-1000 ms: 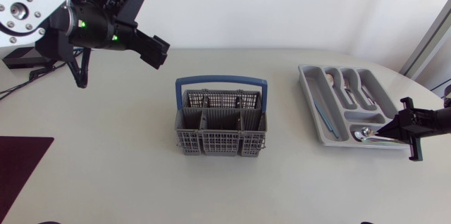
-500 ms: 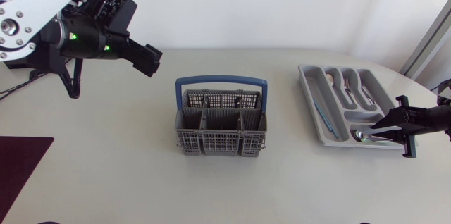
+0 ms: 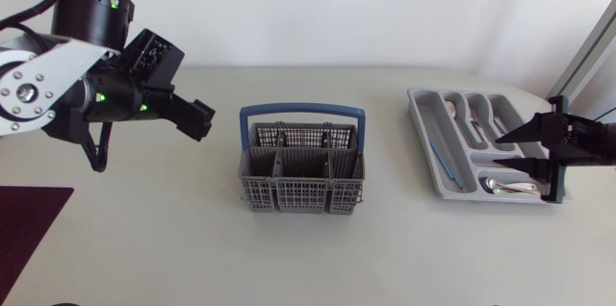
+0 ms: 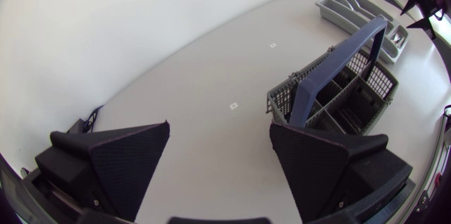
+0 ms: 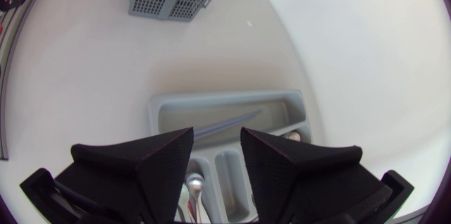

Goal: Sort the cutlery from the basket into the organizer compartments.

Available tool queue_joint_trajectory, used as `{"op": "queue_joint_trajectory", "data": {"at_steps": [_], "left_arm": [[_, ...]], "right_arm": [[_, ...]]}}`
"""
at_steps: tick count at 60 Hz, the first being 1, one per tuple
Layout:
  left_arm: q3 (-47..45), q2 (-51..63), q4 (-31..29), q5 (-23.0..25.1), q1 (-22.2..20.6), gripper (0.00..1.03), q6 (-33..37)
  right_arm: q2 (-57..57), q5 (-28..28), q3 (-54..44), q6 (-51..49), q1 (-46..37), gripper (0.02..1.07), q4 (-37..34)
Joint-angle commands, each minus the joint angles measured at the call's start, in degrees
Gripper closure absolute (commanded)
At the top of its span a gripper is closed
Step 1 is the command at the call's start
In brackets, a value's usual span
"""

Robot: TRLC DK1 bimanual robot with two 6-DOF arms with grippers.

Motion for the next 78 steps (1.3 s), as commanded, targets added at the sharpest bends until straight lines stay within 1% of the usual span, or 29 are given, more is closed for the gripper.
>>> {"op": "queue_joint_trajectory", "data": {"at_steps": [1,5,7,9,11,13,15,17,21,24,25,26,27,32,33,35,49,53,61,69,78], "left_arm": [[-3.1,-1.3,0.7,2.0,1.0,0.11,0.3],[-4.6,-1.5,0.7,3.5,1.1,0.17,1.3],[-5.1,-1.5,0.7,3.6,1.1,0.20,1.7],[-6.2,-1.8,0.7,4.2,1.1,0.30,2.4],[-6.7,-1.9,0.8,4.8,1.1,0.34,2.8],[-8.1,-2.1,1.6,5.2,1.1,0.44,3.5],[-8.7,-2.1,2.1,5.3,1.1,0.47,3.7],[-10.0,-2.1,3.4,5.4,1.1,0.55,4.1],[-11.9,-1.7,5.6,5.8,1.1,0.71,5.1],[-12.7,-1.2,6.8,5.8,1.0,0.76,5.2],[-13.2,-0.5,7.3,5.9,1.0,0.82,5.3],[-13.3,-0.4,7.4,5.9,1.0,0.82,5.3],[-13.3,0.8,7.8,6.0,0.8,0.85,5.5],[-12.9,4.1,8.0,6.3,0.4,0.95,6.3],[-12.7,5.3,8.5,6.3,0.1,0.98,6.4],[-12.5,6.5,8.8,6.3,0.0,1.00,6.4],[-9.8,14.3,9.4,7.1,-1.3,1.00,7.7],[-8.9,16.3,9.9,8.0,-1.3,1.00,7.6],[-7.6,18.7,11.8,8.1,-1.3,1.00,7.6],[-6.3,20.1,11.9,9.3,-0.9,1.00,7.8],[-5.1,21.4,12.3,9.5,-0.8,1.00,8.0]], "right_arm": [[-3.9,-0.5,-4.7,8.8,4.4,0.56,3.4],[-6.7,-0.3,-8.3,15.9,8.7,0.58,8.9],[-7.4,0.0,-9.2,17.6,10.1,0.59,10.2],[-8.4,0.7,-11.1,22.4,13.8,0.63,13.6],[-8.6,1.1,-11.9,25.6,15.6,0.66,15.7],[-8.6,2.2,-12.9,28.6,18.4,0.70,17.7],[-8.5,3.2,-13.5,29.8,20.1,0.72,18.8],[-7.9,5.1,-14.7,33.4,23.6,0.79,21.9],[-7.4,7.6,-16.1,37.0,27.7,0.85,25.8],[-6.7,8.9,-16.5,39.4,30.4,0.91,28.1],[-6.4,9.4,-16.5,40.1,31.1,0.93,28.5],[-6.1,9.8,-16.4,40.7,32.0,0.95,28.8],[-5.7,10.3,-16.3,41.2,32.8,0.97,29.0],[-3.7,12.8,-16.1,43.8,37.0,1.01,30.9],[-3.2,13.4,-16.1,44.6,38.1,1.01,31.7],[-2.6,13.8,-16.0,45.3,39.1,1.01,32.3],[3.5,18.4,-15.2,49.4,46.0,1.01,37.4],[5.4,19.2,-14.2,50.0,47.0,1.01,38.1],[7.9,21.1,-11.9,51.4,48.6,1.01,39.0],[10.2,22.7,-9.6,52.5,49.3,1.01,39.7],[12.6,24.3,-7.4,52.8,49.6,1.01,40.1]]}}
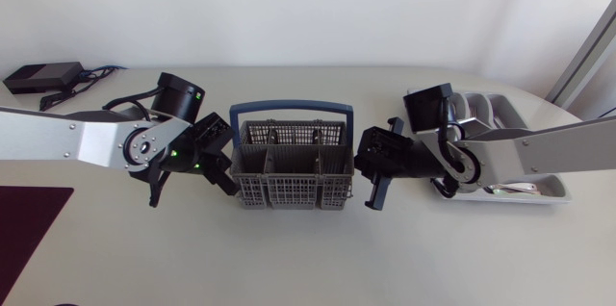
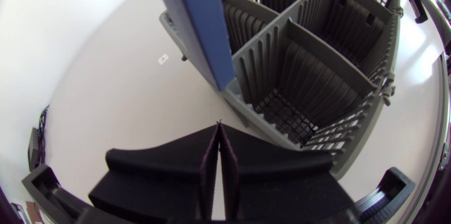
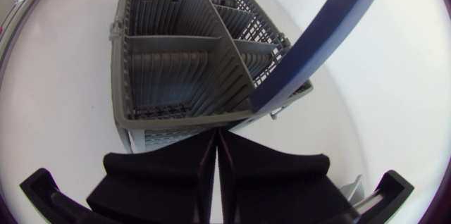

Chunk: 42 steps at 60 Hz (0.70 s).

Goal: Sort the cutlery from the basket into the organizer compartments.

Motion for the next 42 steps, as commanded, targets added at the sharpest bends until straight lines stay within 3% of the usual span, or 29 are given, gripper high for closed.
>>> {"op": "queue_joint_trajectory", "data": {"at_steps": [1,42], "left_arm": [[2.2,1.8,0.7,0.6,0.1,1.00,1.2],[6.4,5.4,0.8,0.6,0.7,1.00,1.2]], "right_arm": [[2.2,0.8,2.1,1.6,0.8,1.01,1.1],[1.7,2.8,0.5,0.8,0.9,1.01,0.8]]}}
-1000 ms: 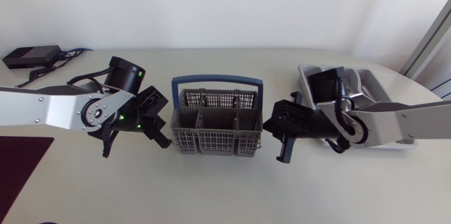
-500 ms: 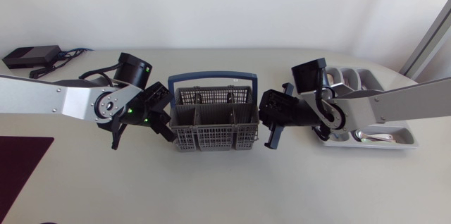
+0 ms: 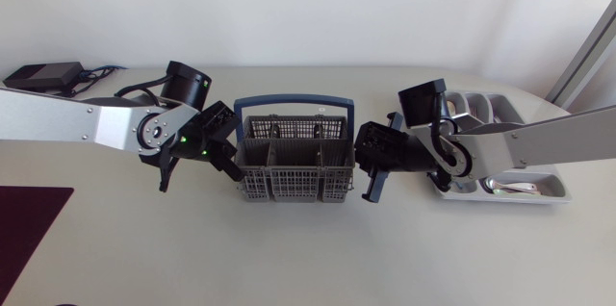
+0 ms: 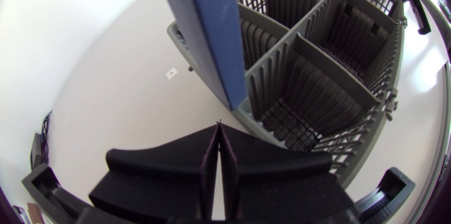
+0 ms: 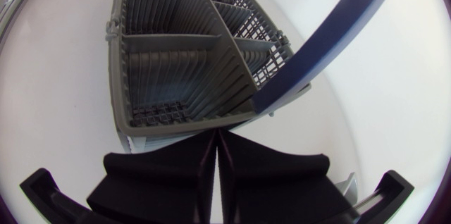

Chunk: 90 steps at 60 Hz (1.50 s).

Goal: Sort the cutlery from the basket into the organizer compartments.

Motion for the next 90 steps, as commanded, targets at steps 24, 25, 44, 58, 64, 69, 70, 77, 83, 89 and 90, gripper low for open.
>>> {"op": "queue_joint_trajectory", "data": {"at_steps": [24,25,44,58,64,69,70,77,83,89,90], "left_arm": [[-4.5,-9.9,0.3,1.3,5.0,0.98,1.4],[-4.8,-10.5,0.3,1.3,5.2,0.98,1.4],[-10.1,-26.7,-1.6,2.4,8.8,0.92,1.2],[-15.4,-39.1,-2.7,2.7,9.6,0.13,0.9],[-16.2,-42.1,-2.9,2.7,10.8,0.04,-0.3],[-16.4,-43.8,-4.0,2.7,11.5,0.04,-1.1],[-16.6,-44.2,-4.0,2.7,11.7,0.04,-1.1],[-18.4,-47.1,-4.2,2.7,12.6,0.04,-1.9],[-20.0,-50.3,-4.1,2.7,13.2,0.04,-2.3],[-21.7,-54.5,-4.1,2.7,13.4,0.04,-2.4],[-22.0,-55.2,-4.1,2.7,13.3,0.04,-2.5]], "right_arm": [[-9.0,2.5,-7.0,-0.6,-4.6,1.01,-1.0],[-9.5,2.7,-7.2,-0.6,-5.0,1.01,-1.0],[-29.0,3.5,-13.7,-0.1,-10.0,0.75,-6.4],[-44.0,3.9,-17.8,1.3,-12.6,0.33,-10.9],[-48.9,3.9,-19.5,1.4,-13.4,0.06,-12.1],[-51.7,4.6,-19.9,2.5,-13.6,0.06,-14.2],[-52.1,4.8,-20.0,2.8,-13.8,0.06,-14.4],[-55.3,5.8,-20.7,5.2,-15.7,0.06,-14.7],[-58.3,5.9,-22.1,7.8,-17.4,0.06,-14.6],[-62.5,5.9,-23.0,10.8,-19.0,0.06,-14.8],[-63.3,5.9,-22.9,11.5,-19.5,0.06,-15.1]]}}
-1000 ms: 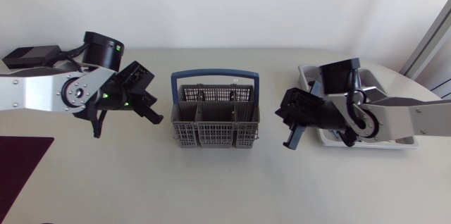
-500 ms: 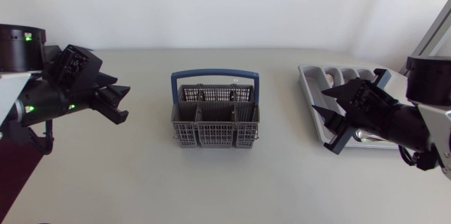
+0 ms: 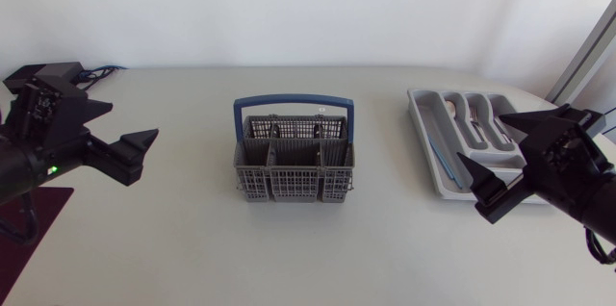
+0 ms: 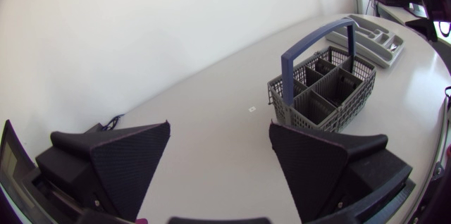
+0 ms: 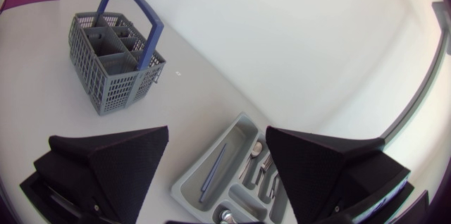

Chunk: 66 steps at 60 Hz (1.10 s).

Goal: Sort the cutlery from the basket into the organizer compartments.

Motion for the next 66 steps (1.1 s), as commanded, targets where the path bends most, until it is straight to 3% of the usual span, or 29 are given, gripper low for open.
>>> {"op": "queue_joint_trajectory", "data": {"at_steps": [1,19,37,66], "left_arm": [[-2.8,-4.0,0.0,0.4,0.4,0.04,-1.5],[-7.8,-13.1,0.0,0.8,-0.2,0.04,-3.0],[-15.6,-22.6,3.0,0.1,1.5,0.04,-8.8],[-28.9,-37.5,9.0,-1.5,5.2,0.04,-20.4]], "right_arm": [[-3.5,0.4,-1.6,4.3,-1.8,0.06,-0.8],[-15.3,1.1,-2.3,11.5,-4.9,0.06,-3.7],[-21.6,3.4,-9.5,20.7,-4.6,0.06,-0.6],[-28.2,3.5,-11.4,18.5,-5.8,0.06,-0.6]]}}
